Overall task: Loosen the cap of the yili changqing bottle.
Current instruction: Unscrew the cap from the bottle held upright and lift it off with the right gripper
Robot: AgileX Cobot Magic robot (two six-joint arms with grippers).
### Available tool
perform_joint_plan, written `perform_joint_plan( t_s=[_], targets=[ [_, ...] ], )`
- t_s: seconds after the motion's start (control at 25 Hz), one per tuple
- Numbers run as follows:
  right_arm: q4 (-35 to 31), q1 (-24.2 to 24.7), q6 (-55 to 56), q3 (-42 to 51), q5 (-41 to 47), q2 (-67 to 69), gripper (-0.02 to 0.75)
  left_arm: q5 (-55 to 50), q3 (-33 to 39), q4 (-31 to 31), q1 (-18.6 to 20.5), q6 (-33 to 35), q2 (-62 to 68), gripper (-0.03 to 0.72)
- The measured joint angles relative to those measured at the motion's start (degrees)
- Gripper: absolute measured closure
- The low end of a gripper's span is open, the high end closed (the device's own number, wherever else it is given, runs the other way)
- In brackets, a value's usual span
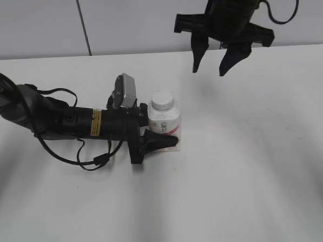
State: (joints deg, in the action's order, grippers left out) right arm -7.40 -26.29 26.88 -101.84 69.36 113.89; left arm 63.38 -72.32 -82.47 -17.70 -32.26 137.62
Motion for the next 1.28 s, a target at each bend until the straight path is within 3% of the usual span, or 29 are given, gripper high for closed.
perform_joint_plan(
  t_s=[0.52,1.28],
  targets=[
    [-4.09,-5.44,0.58,-6.4,0.35,6.81,0.317,-0.38,0.0,0.48,-0.05,0.0,0.0,0.274],
    [-2.6,-7.05,1.44,-9.12,0.35,10.38,0.308,-0.42,0.0,0.53,-0.1,0.13,0.0,0.276]
  ],
)
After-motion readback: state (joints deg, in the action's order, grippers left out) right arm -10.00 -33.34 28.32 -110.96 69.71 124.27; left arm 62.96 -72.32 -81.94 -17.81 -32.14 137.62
